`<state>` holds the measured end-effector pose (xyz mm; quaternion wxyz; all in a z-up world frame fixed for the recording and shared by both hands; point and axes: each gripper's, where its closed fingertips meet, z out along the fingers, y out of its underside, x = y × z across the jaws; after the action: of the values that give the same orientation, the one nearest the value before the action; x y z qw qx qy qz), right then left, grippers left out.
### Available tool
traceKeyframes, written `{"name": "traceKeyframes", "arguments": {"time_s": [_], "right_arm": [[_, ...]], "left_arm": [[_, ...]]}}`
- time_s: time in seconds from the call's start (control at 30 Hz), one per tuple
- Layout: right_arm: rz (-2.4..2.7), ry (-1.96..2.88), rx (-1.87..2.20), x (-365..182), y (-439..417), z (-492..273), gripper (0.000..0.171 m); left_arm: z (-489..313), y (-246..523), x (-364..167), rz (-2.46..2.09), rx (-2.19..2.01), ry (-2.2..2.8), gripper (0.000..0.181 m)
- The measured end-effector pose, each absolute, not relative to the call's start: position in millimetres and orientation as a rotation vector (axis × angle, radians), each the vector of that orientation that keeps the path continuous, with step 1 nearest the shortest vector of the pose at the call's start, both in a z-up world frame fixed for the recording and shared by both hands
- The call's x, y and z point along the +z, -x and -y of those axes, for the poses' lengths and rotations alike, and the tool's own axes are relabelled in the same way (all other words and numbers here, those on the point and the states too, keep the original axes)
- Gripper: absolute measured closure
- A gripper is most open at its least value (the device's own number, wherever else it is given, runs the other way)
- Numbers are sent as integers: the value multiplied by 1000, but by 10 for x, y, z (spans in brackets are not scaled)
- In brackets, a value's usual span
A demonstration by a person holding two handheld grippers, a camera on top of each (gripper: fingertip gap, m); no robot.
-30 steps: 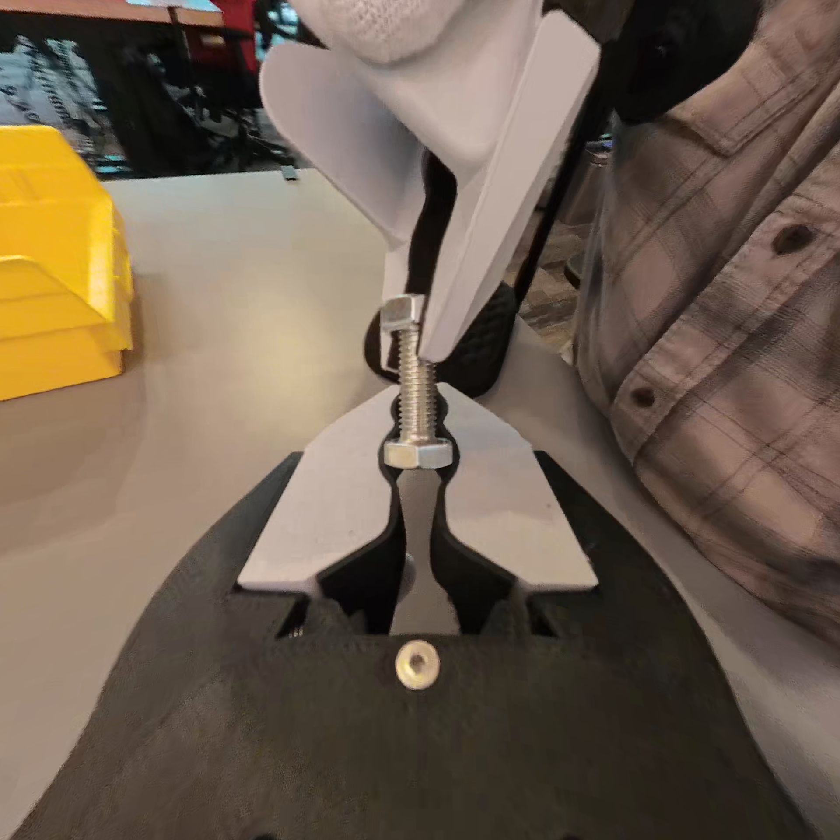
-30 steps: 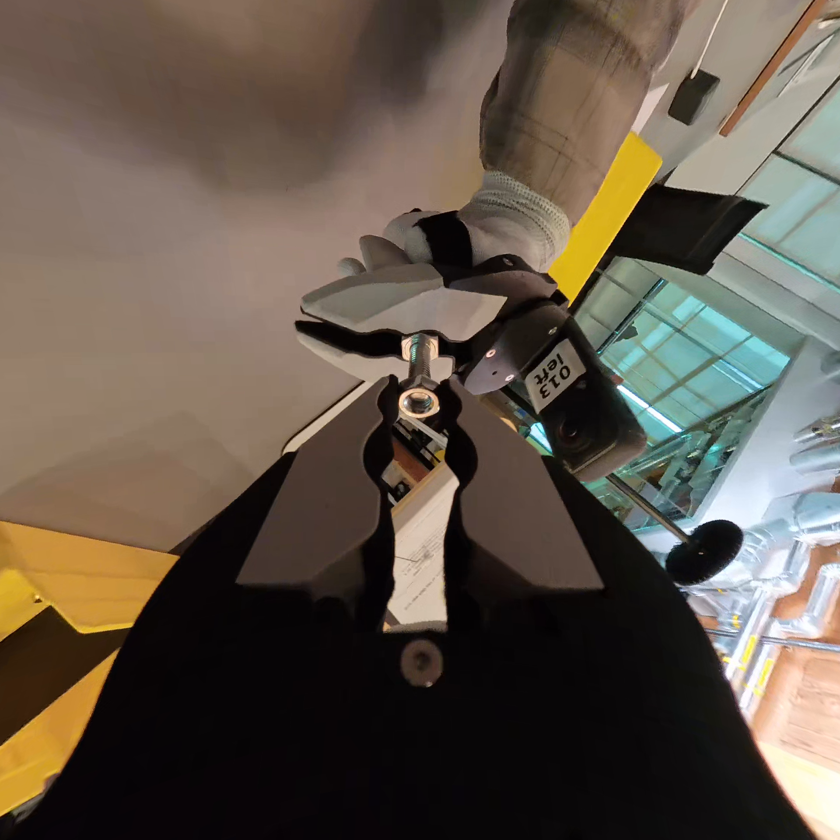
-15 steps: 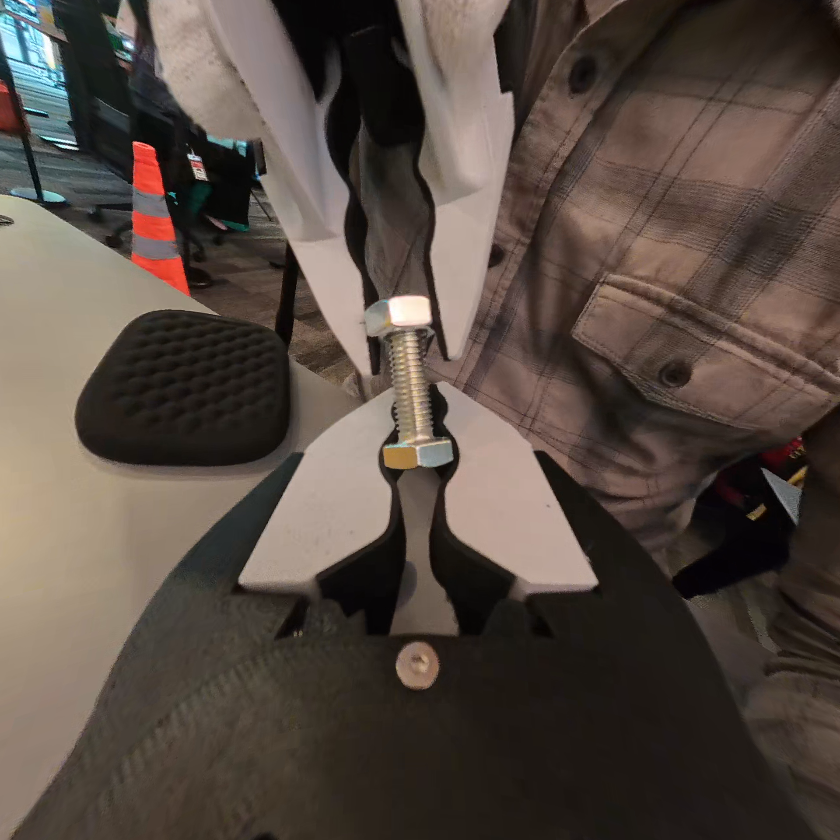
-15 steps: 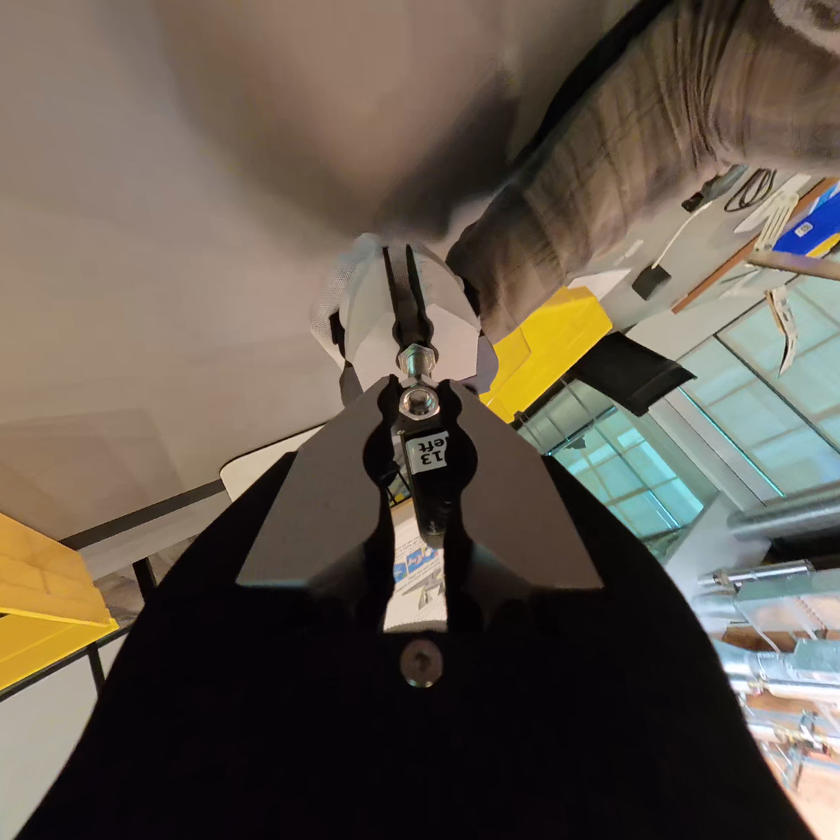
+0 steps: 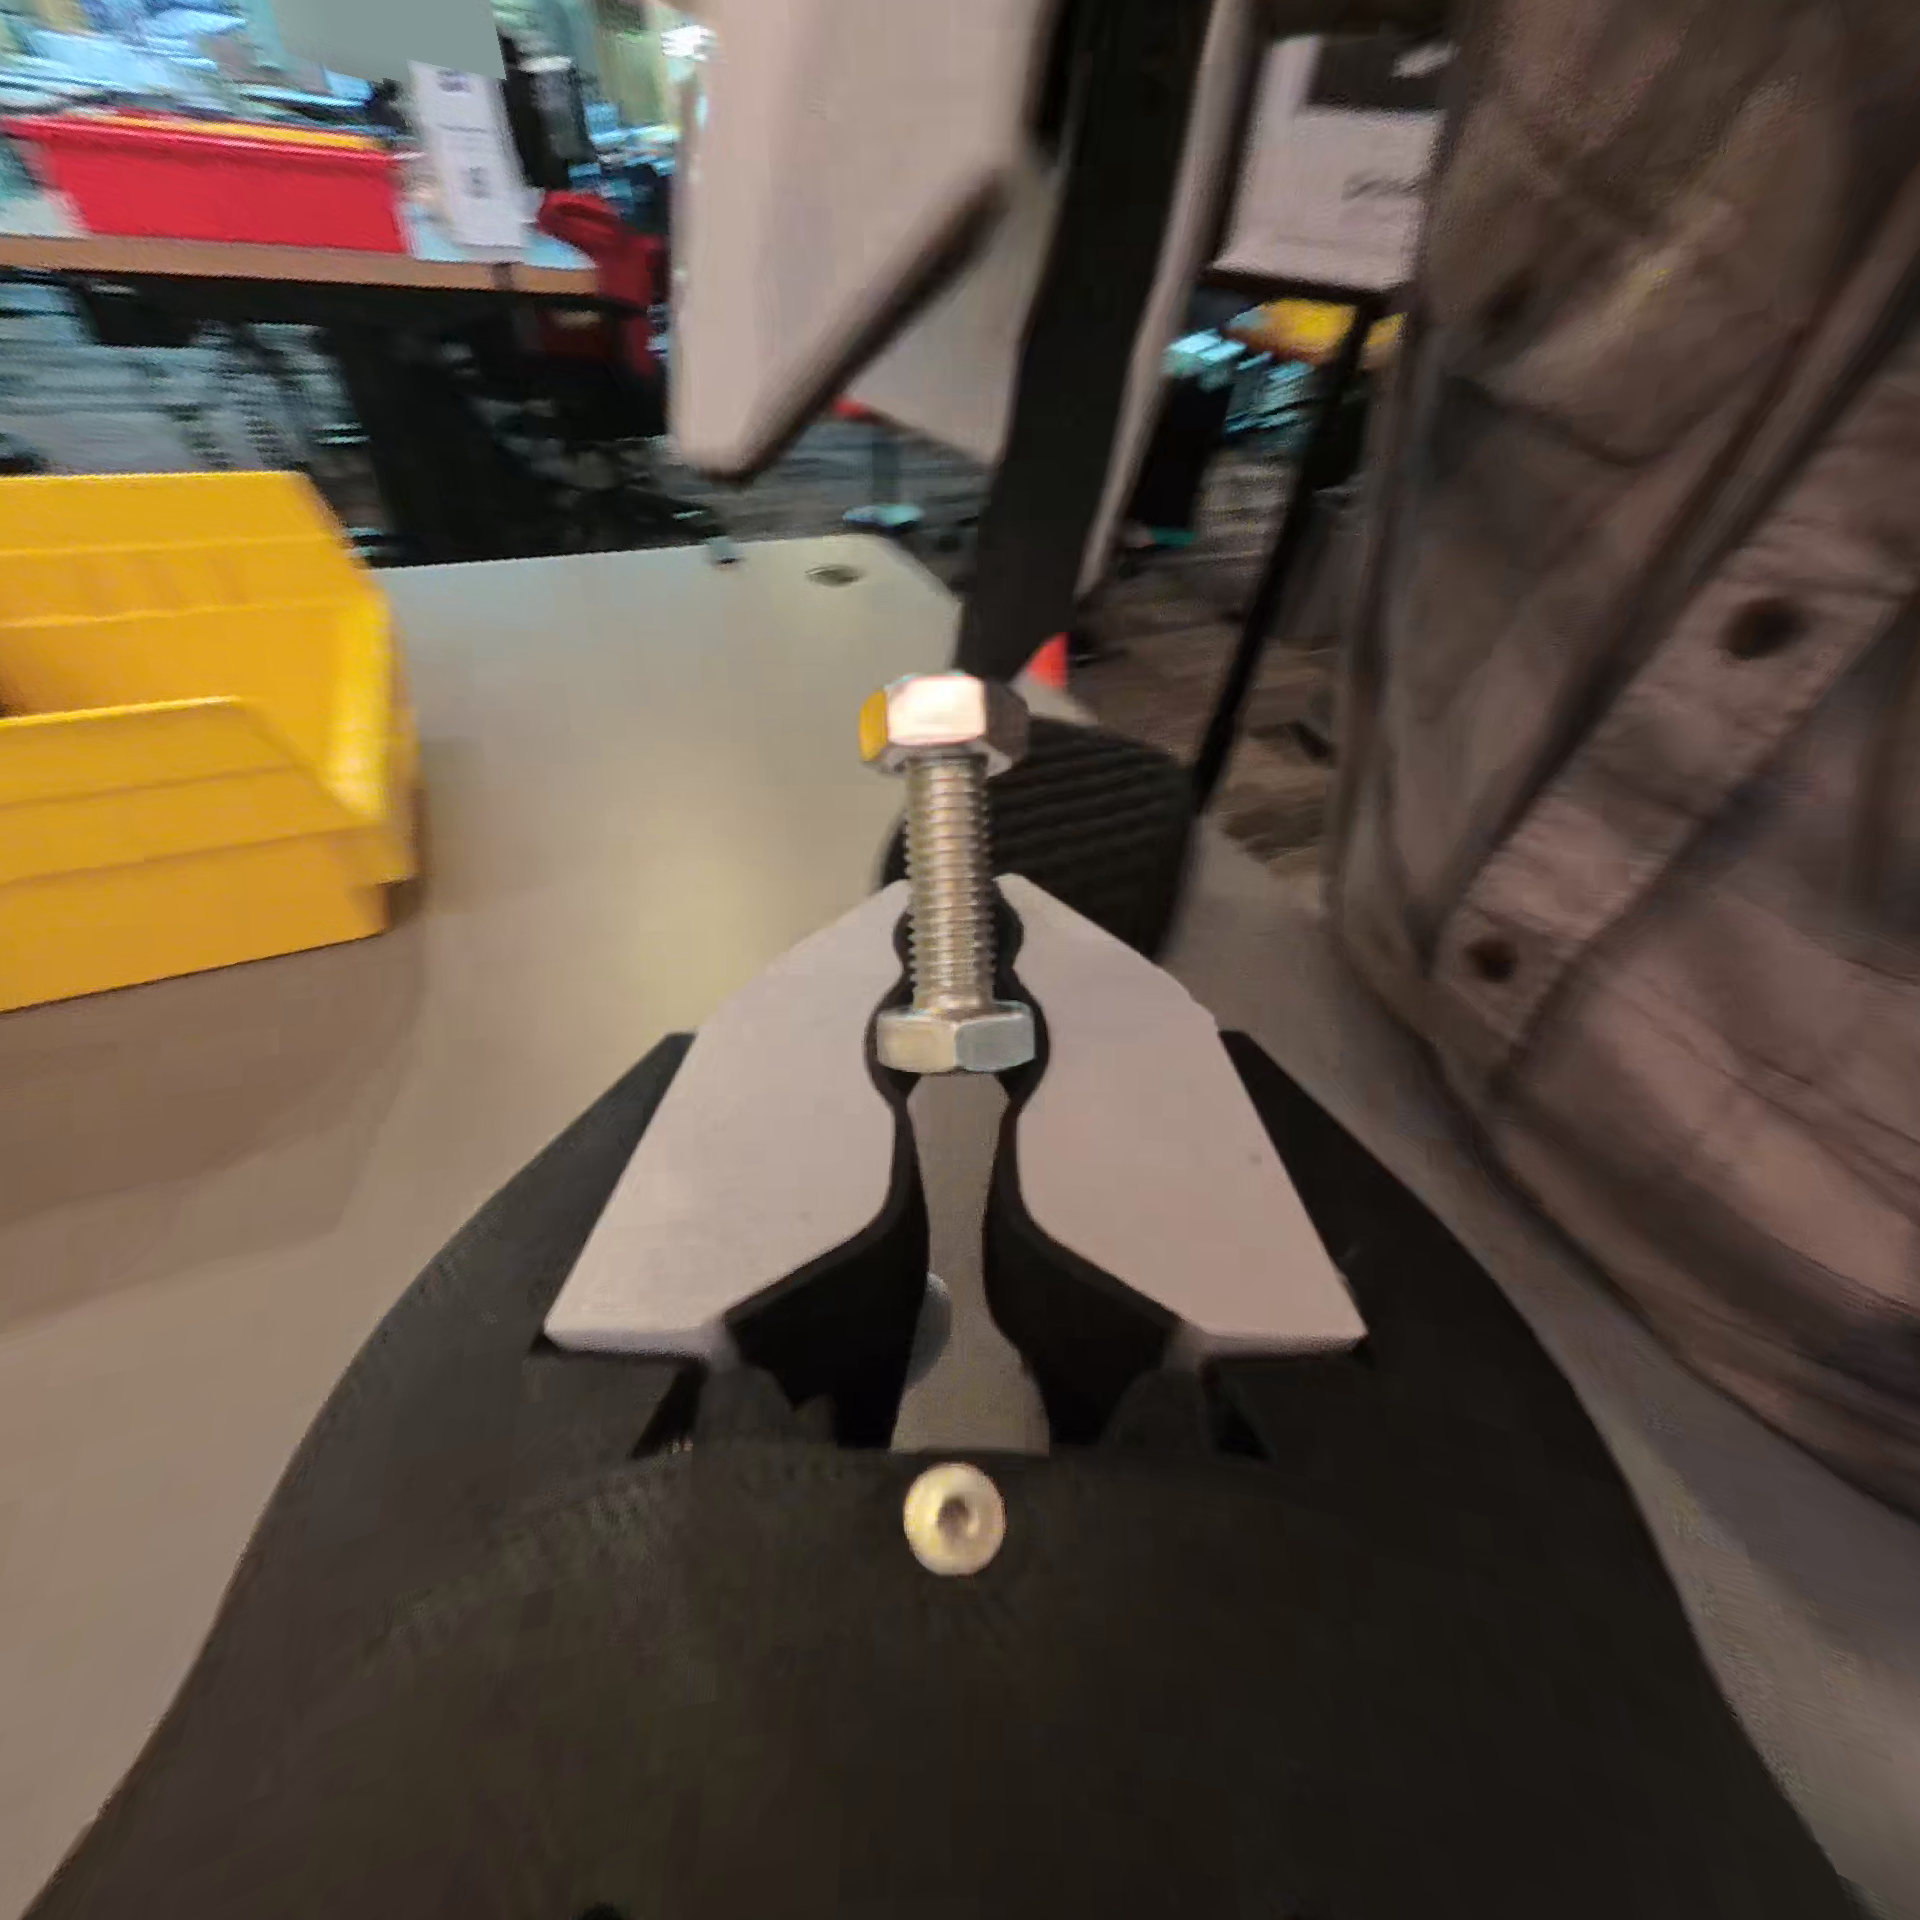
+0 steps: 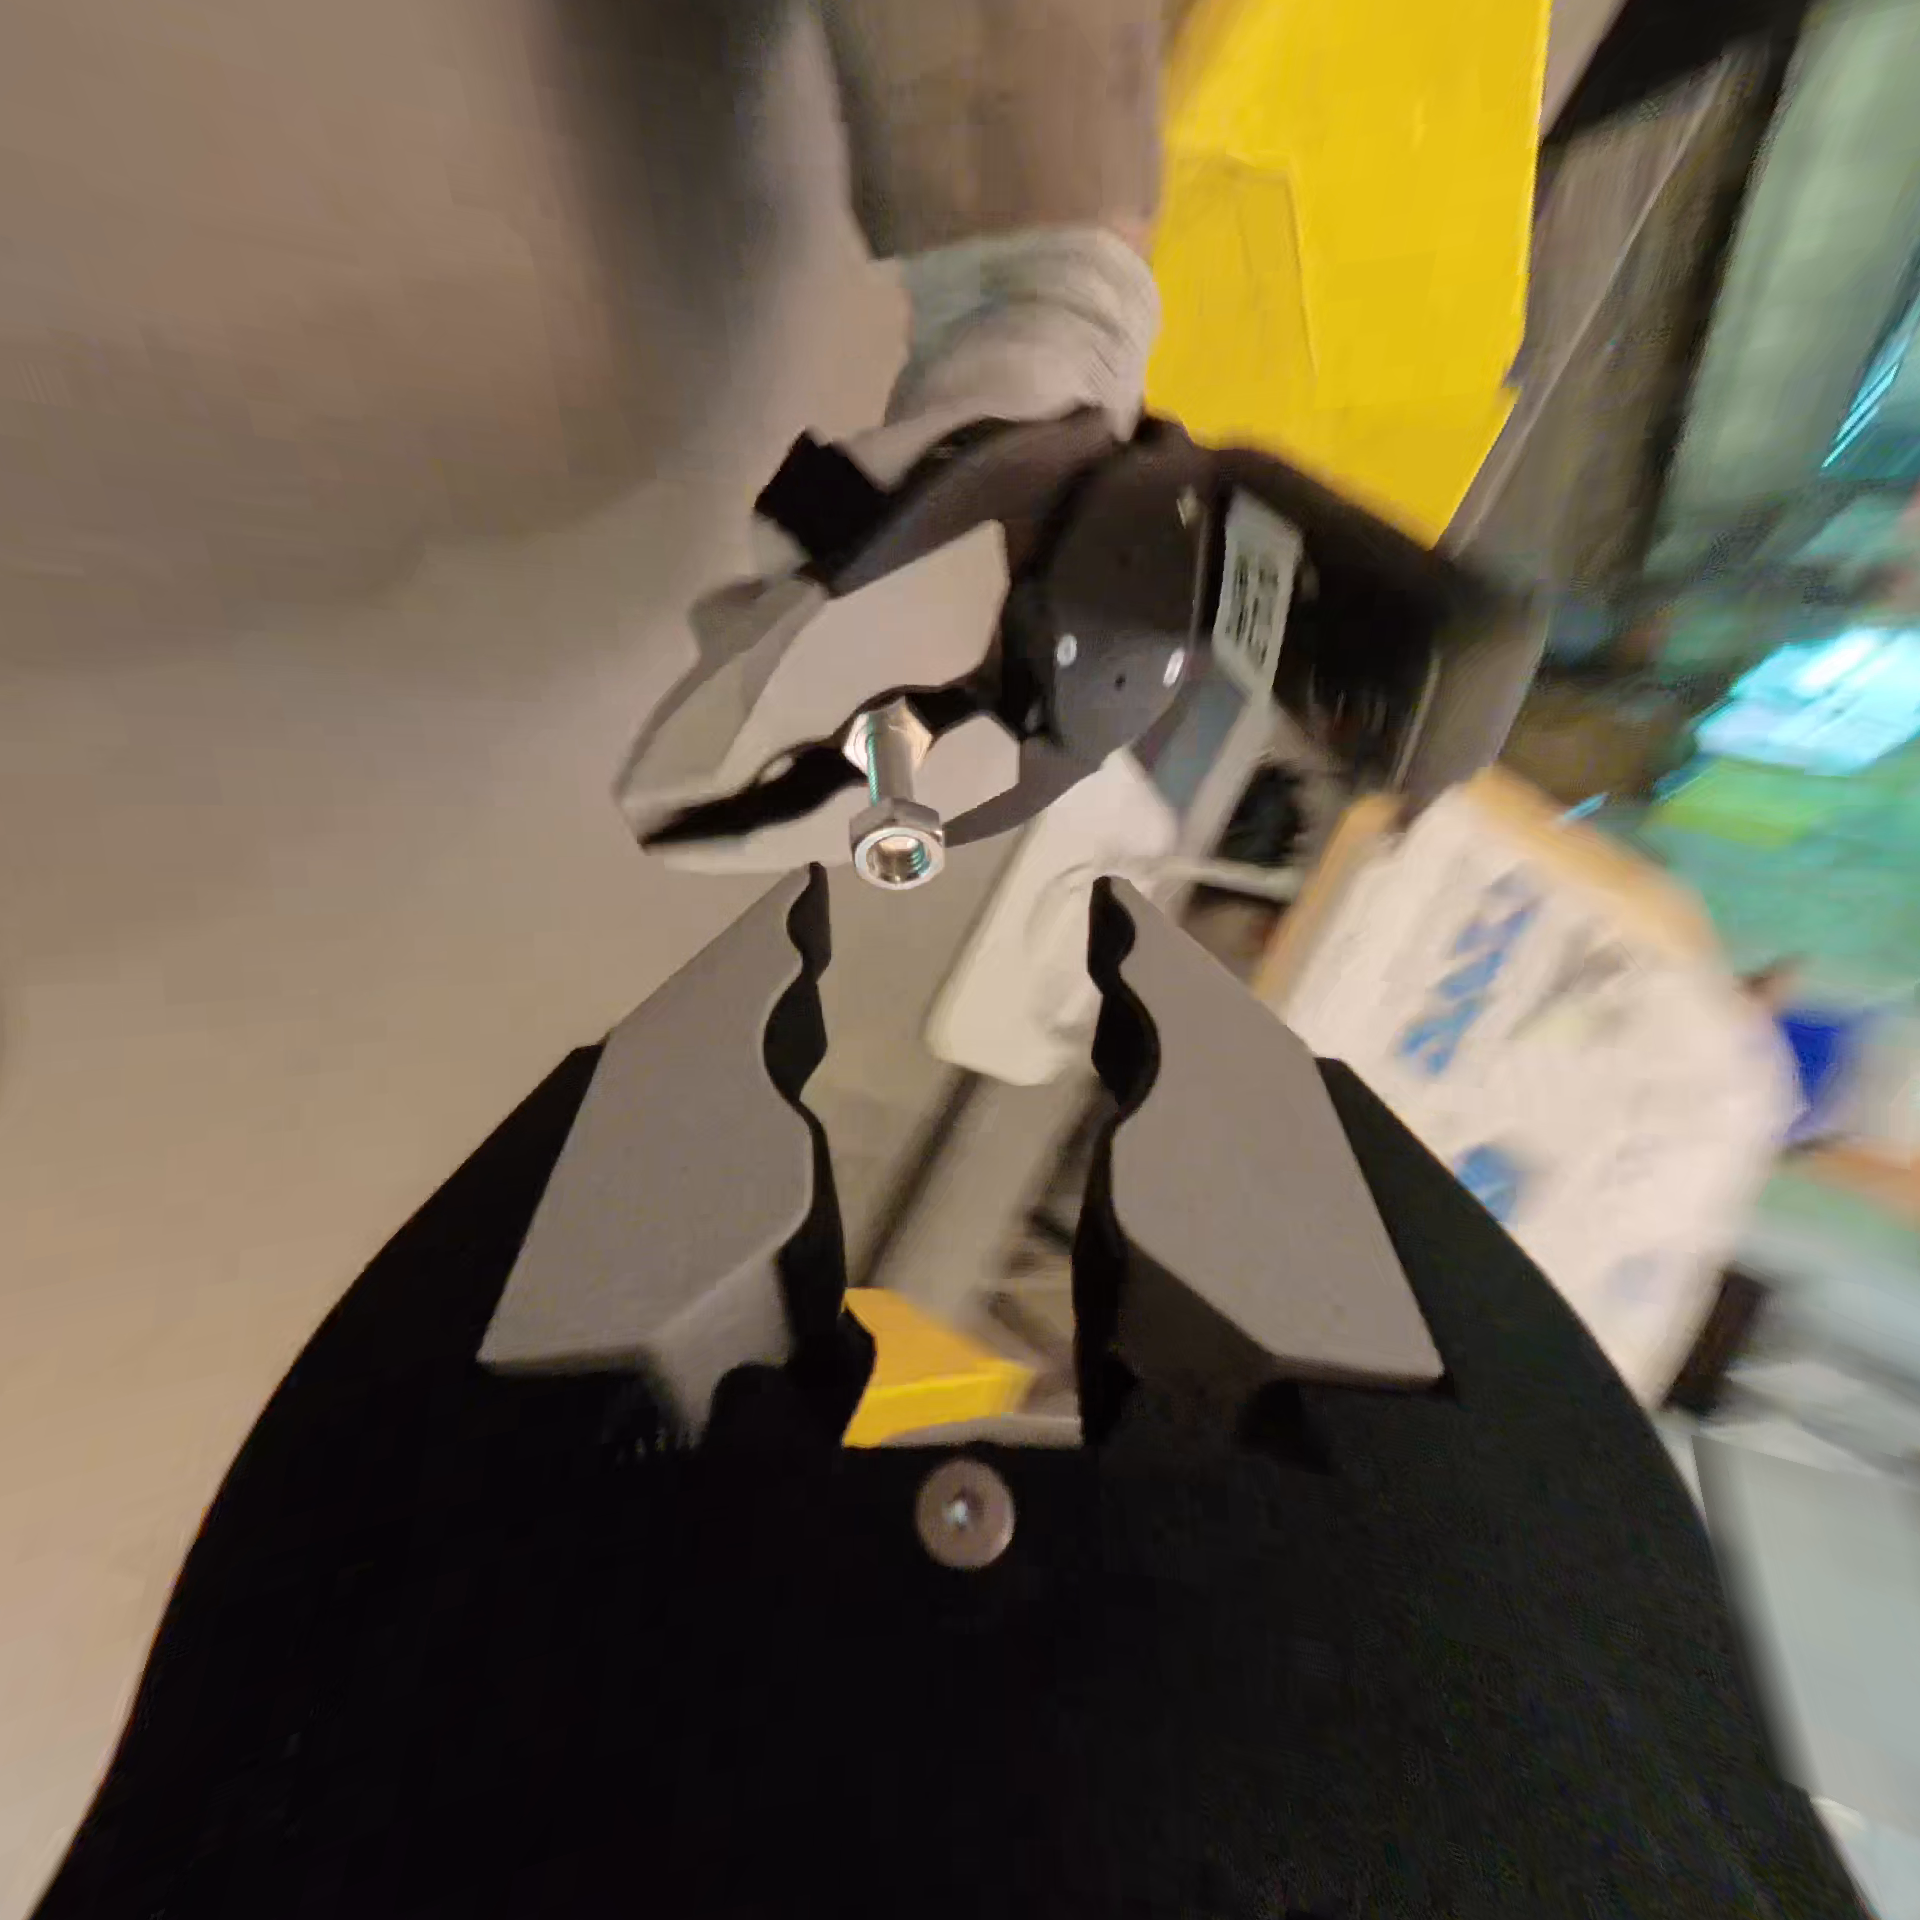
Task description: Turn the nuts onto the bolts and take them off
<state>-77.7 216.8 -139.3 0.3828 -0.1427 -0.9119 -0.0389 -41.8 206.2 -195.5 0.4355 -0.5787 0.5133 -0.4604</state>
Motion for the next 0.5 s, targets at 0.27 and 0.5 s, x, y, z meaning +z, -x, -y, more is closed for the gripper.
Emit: {"name": "traceKeyframes", "arguments": {"time_s": [0.27, 0.5], "right_arm": [[1777, 1676, 840, -1501, 710, -2585, 126], [1561, 1774, 1076, -1564, 808, -2637, 142]], "left_arm": [[-2991, 702, -1978, -992, -206, 1551, 173], [-3083, 755, -1892, -980, 121, 1473, 172]]}}
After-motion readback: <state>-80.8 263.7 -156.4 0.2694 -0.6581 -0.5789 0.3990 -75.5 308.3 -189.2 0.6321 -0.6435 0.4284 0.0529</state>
